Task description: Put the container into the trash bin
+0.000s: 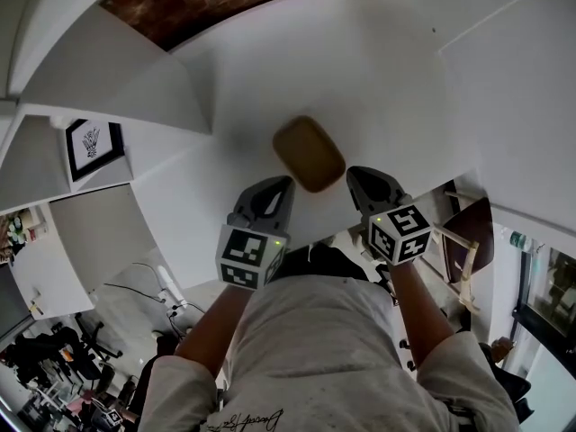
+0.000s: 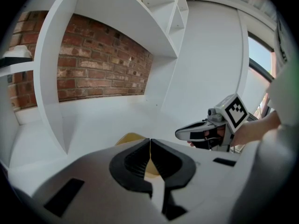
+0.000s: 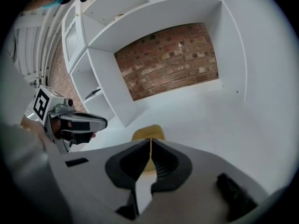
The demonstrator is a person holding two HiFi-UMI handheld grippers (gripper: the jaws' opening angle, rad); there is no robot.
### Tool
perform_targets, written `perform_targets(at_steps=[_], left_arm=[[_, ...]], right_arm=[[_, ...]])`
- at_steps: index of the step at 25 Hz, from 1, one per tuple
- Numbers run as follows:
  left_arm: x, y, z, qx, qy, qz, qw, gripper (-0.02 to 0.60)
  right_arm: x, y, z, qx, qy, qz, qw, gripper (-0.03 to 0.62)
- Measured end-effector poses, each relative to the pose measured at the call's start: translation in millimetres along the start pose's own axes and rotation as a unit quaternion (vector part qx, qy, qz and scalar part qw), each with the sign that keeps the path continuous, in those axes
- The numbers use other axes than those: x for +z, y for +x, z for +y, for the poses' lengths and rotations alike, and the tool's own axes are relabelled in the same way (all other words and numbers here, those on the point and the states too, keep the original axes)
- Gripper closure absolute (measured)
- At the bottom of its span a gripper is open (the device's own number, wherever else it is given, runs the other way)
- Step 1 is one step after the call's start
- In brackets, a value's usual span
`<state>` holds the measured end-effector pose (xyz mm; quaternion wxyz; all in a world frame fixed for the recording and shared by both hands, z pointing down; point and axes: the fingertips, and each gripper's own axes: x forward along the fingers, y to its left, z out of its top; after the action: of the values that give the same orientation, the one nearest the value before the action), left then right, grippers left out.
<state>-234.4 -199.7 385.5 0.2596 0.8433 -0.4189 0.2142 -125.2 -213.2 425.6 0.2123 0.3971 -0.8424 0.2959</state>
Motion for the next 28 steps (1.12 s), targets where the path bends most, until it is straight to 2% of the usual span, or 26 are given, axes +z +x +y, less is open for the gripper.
perform_targets(at_steps=[13,15,19,28], left_arm=[[-12.0,12.1,6.2,-0.003,-0.010,0.018,0.9998,0.563],[-14.7,13.6,6.3,-0.004,-0.011,0.021,0.9997,0.563],[-20.0,15.2,10.5,-0.003,-0.016,0.026,0.9995,0.563],[-29.9,17.8,14.3,-0.002,-0.025,0.036,0.9990,0.563]], right_arm=[[-16.2,26.2,-18.8,-0.014,-0.008,0.035,0.999,0.560],[-20.9,30.3,-20.8,-0.014,-0.006,0.042,0.999,0.522],[-29.8,38.3,-25.2,-0.017,-0.004,0.055,0.998,0.495],[-41.9,53.7,-32.6,-0.016,0.009,0.075,0.997,0.479]])
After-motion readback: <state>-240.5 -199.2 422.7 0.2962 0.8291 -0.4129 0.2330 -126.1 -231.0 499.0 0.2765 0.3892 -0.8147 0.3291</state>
